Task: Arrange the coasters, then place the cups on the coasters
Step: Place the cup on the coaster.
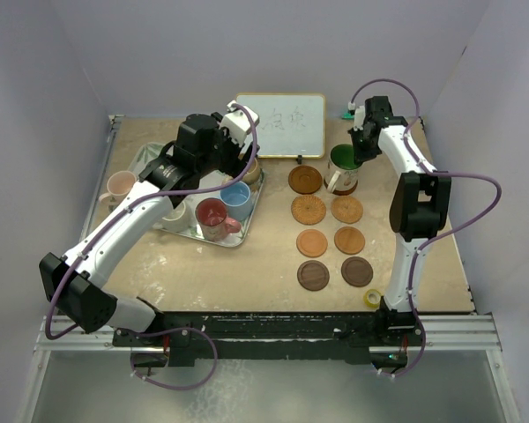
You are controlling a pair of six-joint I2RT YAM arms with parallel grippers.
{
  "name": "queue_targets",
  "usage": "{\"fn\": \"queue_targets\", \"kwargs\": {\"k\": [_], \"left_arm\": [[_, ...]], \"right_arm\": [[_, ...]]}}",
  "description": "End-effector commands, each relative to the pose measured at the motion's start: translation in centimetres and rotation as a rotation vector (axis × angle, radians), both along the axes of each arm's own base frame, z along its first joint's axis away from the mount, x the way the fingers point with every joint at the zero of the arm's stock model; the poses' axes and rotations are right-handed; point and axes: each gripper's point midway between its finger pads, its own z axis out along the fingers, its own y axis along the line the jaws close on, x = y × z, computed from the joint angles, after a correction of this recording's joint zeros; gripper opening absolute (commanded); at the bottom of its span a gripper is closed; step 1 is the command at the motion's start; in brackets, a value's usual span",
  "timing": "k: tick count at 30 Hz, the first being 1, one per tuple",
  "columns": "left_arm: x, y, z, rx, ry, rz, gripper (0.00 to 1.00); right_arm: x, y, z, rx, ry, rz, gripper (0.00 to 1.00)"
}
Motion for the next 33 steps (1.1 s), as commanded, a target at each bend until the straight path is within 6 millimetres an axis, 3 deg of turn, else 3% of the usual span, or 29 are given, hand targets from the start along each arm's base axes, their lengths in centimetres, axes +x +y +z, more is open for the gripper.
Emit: {"fn": "queue_targets", "kwargs": {"k": [1, 23, 33], "left_arm": [[-0.2, 0.1, 2.5, -0.038, -0.071, -0.014, 0.75], [-0.3, 0.1, 2.6, -0.036, -0.076, -0.018, 0.75], [-0.3, 0.1, 2.3, -0.032, -0.072, -0.018, 0.75]], "right_arm": [[0.4, 0.5, 6.2, 0.039, -0.140, 0.018, 0.00], [0.5, 0.5, 5.0, 0.045, -0.161, -0.002, 0.08], [0.9, 0.5, 5.9, 0.052, -0.198, -0.001, 0.06]]}}
